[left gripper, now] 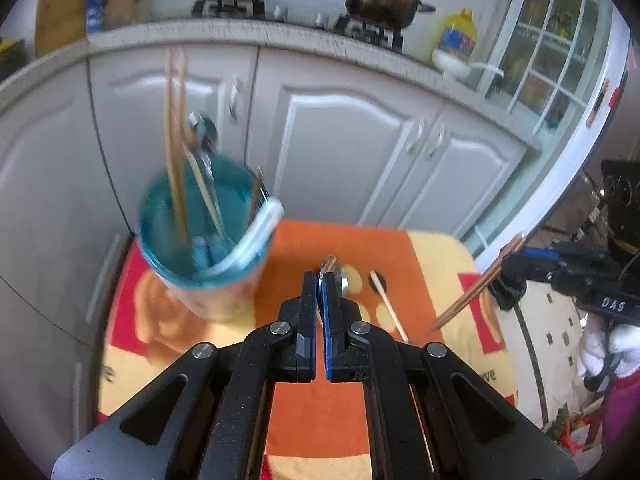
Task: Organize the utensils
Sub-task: 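Carry the metal spoon with the left tool to the cup while the right tool carries the fork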
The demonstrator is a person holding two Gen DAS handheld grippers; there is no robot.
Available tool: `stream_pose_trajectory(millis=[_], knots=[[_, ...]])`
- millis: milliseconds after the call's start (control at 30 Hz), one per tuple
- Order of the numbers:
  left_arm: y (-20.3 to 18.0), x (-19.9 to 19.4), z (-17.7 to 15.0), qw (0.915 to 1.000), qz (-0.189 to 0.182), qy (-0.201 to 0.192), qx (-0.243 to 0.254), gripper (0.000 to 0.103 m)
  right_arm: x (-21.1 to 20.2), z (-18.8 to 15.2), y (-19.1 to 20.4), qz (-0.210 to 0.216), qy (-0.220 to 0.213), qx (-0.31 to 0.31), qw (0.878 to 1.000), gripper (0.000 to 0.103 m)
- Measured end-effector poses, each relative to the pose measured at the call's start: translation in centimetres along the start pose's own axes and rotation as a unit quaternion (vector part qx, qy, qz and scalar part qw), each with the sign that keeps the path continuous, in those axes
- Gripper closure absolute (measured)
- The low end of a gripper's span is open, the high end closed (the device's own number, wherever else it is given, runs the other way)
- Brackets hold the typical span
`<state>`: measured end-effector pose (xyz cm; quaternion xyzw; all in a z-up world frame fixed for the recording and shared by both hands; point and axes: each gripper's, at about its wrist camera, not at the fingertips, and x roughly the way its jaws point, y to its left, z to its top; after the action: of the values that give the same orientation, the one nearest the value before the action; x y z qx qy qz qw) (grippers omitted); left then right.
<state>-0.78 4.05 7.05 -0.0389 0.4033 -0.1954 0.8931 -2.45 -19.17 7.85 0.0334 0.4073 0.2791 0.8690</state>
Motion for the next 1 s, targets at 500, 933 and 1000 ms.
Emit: stream_pose_trajectory(millis=[500, 933, 1000], knots=[[6.8, -7.6, 9.0, 0.988, 0.108, -0.11, -0.011, 0.102, -2.2, 11.0, 6.4, 0.017, -0.061, -0.095, 0.993, 0.094], [9.8, -4.2, 10.9, 0.9714, 0.204, -0.117, 0.035, 0.102, 2.3, 19.3, 9.6, 0.033, -0.079, -0.117, 0.989, 0.094], [10.0, -3.2, 10.9, 0.9703, 0.211, -0.11, 0.044, 0.102, 3.8, 19.9, 9.6, 0.037, -0.073, -0.114, 0.99, 0.094]])
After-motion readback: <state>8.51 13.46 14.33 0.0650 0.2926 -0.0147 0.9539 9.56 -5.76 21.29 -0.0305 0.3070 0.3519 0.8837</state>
